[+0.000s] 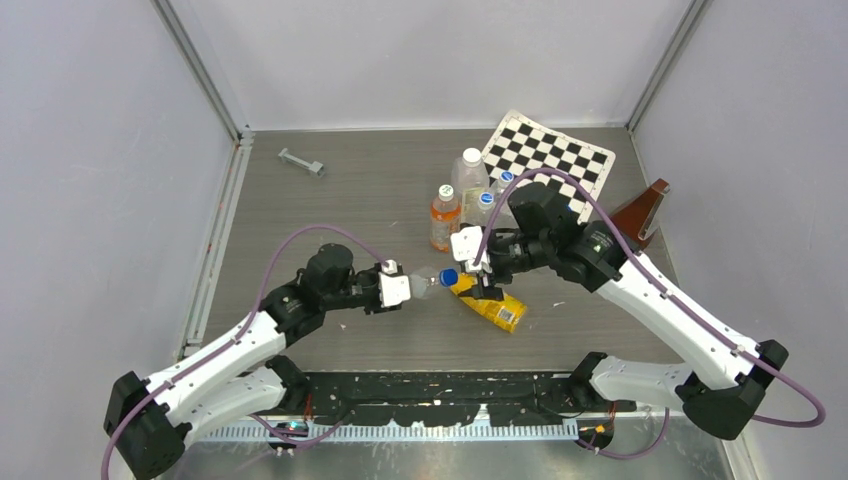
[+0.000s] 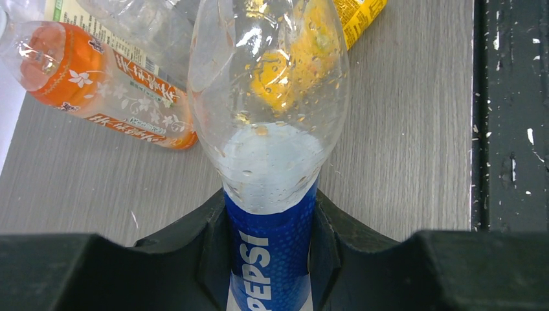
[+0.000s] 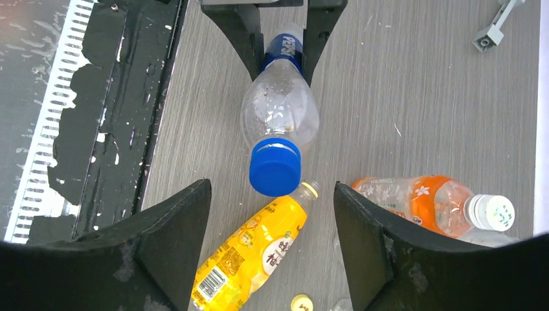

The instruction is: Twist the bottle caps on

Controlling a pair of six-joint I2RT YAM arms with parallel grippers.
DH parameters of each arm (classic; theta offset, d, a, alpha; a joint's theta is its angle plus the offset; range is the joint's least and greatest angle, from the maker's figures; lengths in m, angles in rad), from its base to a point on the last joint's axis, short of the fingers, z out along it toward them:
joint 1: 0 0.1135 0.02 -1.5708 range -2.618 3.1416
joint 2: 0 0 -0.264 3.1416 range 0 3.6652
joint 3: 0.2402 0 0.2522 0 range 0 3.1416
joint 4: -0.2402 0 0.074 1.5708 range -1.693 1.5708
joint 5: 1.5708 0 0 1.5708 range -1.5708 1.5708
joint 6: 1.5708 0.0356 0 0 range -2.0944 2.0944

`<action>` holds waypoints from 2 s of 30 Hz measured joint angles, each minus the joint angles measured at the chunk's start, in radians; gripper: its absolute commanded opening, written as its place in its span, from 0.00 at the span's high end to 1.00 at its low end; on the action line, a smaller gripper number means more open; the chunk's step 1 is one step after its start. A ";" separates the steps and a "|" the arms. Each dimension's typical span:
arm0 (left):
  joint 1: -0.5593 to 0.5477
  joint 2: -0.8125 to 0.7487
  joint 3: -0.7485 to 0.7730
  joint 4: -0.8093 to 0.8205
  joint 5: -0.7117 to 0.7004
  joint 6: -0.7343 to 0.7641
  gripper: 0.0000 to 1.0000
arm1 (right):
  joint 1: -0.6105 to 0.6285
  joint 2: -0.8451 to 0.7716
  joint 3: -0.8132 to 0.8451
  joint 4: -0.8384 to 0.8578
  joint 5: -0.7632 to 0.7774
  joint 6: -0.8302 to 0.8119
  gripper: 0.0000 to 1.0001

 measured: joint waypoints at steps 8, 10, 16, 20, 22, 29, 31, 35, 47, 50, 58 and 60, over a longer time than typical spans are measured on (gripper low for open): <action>0.000 0.003 0.004 -0.012 0.015 0.000 1.00 | 0.000 0.039 0.027 -0.014 -0.046 -0.035 0.42; 0.000 0.003 0.005 -0.014 0.016 -0.001 1.00 | 0.000 0.047 0.028 -0.021 -0.051 -0.039 0.45; 0.000 0.003 0.011 -0.015 0.018 -0.010 1.00 | 0.000 0.068 0.036 -0.033 -0.060 -0.042 0.49; 0.000 0.003 0.011 -0.015 0.018 -0.018 1.00 | 0.000 0.072 0.037 -0.033 -0.065 -0.041 0.51; 0.000 0.003 0.011 -0.015 0.018 -0.019 1.00 | 0.000 0.072 0.037 -0.033 -0.065 -0.041 0.53; -0.002 0.006 0.011 -0.019 0.018 -0.027 1.00 | 0.000 0.079 0.037 -0.027 -0.065 -0.025 0.60; -0.002 0.006 0.011 -0.023 0.016 -0.033 1.00 | 0.000 0.085 0.037 -0.023 -0.064 -0.013 0.60; -0.002 0.008 0.011 -0.032 0.008 -0.047 1.00 | 0.000 0.098 0.037 -0.012 -0.055 0.024 0.62; -0.002 -0.040 -0.019 -0.010 -0.116 -0.051 1.00 | -0.001 0.104 -0.019 0.180 0.034 0.494 0.74; -0.001 -0.061 -0.048 0.014 -0.172 -0.049 1.00 | -0.001 0.097 -0.072 0.288 0.084 0.725 0.78; 0.002 -0.086 -0.086 0.091 -0.284 -0.033 1.00 | -0.001 0.063 -0.177 0.482 0.297 1.381 0.79; 0.003 -0.089 -0.086 0.105 -0.304 -0.022 1.00 | 0.000 0.060 -0.180 0.494 0.333 1.472 0.73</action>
